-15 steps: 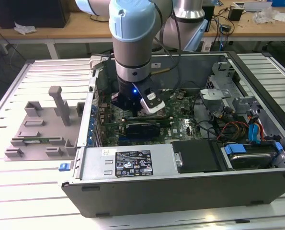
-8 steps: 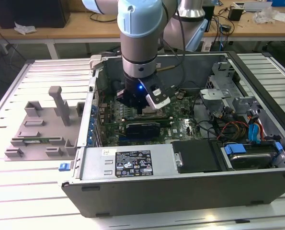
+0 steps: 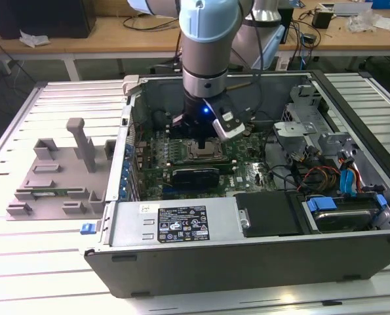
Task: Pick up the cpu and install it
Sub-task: 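Install the second cpu locking lever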
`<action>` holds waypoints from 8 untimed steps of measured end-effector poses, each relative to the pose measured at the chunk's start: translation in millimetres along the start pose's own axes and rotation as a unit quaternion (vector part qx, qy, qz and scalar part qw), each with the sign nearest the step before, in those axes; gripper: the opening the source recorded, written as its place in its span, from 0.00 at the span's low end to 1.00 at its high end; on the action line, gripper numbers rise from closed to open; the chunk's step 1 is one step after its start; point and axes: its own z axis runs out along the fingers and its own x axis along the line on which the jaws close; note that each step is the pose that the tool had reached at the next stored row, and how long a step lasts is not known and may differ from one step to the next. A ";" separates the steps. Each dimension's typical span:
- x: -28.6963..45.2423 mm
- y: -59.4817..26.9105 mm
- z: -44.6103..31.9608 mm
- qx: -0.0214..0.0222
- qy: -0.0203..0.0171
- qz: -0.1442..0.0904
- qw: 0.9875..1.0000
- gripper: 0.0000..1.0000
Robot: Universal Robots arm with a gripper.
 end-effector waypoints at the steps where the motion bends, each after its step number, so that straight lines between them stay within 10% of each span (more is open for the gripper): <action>1: -4.3 2.0 0.2 0.000 0.000 0.000 1.000 0.11; 8: -5.0 4.1 -9.7 0.001 0.000 0.000 1.000 0.11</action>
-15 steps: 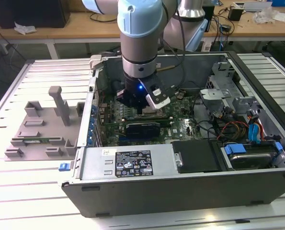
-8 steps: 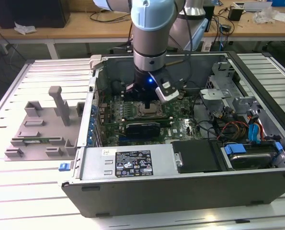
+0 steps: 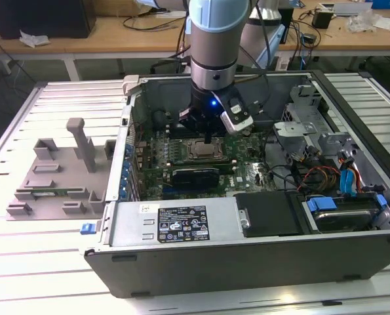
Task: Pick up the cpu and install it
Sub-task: 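Install the second cpu locking lever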
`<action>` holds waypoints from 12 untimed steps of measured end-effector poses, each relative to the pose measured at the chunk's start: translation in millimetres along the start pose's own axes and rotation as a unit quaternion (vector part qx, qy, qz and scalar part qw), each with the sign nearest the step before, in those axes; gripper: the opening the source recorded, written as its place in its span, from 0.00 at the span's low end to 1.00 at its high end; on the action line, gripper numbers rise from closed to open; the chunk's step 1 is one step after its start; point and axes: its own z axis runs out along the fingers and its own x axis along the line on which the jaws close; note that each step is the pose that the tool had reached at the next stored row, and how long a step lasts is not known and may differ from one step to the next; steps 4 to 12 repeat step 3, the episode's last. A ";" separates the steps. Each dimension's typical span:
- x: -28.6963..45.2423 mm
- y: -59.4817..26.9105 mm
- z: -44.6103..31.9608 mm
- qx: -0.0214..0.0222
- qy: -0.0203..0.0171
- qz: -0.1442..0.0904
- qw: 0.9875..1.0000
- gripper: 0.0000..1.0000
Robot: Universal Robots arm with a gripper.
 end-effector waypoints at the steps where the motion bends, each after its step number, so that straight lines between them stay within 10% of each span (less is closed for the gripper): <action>1: 0.0 0.0 0.0 0.000 0.000 0.000 1.000 0.11; 12: 0.0 0.0 0.0 0.000 0.000 0.000 1.000 0.11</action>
